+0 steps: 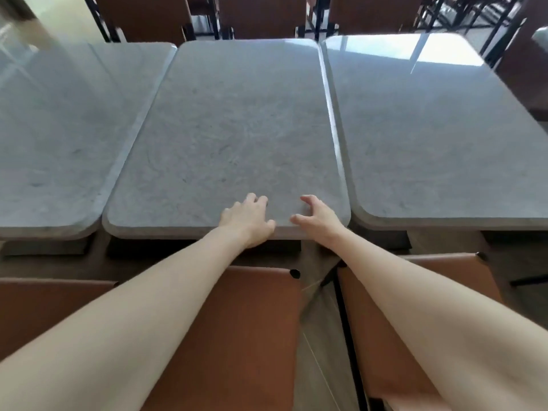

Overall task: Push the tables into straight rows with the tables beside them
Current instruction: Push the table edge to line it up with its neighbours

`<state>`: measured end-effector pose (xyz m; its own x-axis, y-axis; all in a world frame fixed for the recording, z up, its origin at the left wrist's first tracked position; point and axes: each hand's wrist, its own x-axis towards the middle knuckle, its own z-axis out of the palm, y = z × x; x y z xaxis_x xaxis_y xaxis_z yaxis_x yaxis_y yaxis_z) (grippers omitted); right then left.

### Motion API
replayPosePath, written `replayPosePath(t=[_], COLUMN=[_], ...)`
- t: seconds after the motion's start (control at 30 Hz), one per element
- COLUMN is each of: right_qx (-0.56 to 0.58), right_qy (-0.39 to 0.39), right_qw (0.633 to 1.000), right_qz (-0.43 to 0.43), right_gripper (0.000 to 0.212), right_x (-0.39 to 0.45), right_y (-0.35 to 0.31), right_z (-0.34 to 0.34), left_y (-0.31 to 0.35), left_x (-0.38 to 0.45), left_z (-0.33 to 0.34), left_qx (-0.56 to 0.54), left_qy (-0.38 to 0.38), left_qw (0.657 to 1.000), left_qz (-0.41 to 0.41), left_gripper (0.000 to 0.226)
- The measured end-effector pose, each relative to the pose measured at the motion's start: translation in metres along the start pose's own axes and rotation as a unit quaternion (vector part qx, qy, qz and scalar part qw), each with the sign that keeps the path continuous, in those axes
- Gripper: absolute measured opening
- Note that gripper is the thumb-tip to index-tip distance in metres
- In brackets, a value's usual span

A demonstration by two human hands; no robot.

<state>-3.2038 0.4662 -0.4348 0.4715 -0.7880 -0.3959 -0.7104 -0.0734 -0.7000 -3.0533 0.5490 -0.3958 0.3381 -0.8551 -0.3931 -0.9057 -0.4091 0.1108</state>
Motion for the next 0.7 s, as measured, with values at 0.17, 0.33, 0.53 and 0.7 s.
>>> replayPosePath(t=[0.17,0.33,0.53,0.7], right_qx=[0.020,0.018,0.025,-0.009], right_qy=[0.081,0.140,0.200,0.214], right_qw=[0.994,0.987,0.976,0.974], right_qz=[0.066,0.071,0.082,0.081], right_gripper=[0.056,0.056,0.056,0.059], right_x=[-0.072,-0.139,-0.217,-0.274], right_y=[0.062,0.090,0.103,0.113], right_z=[-0.110,-0.207,-0.251,-0.245], left_y=[0.078,0.188,0.269,0.280], left_x=[-0.042,-0.082,-0.119,-0.157], left_z=[-0.019,-0.049,-0.098,-0.087], left_qx=[-0.054,-0.099,-0.089,-0.060], left_qy=[0.021,0.055,0.124,0.110], left_qw=[0.998,0.988,0.967,0.964], left_qz=[0.023,0.109,0.205,0.234], left_gripper=[0.050,0.044,0.041,0.038])
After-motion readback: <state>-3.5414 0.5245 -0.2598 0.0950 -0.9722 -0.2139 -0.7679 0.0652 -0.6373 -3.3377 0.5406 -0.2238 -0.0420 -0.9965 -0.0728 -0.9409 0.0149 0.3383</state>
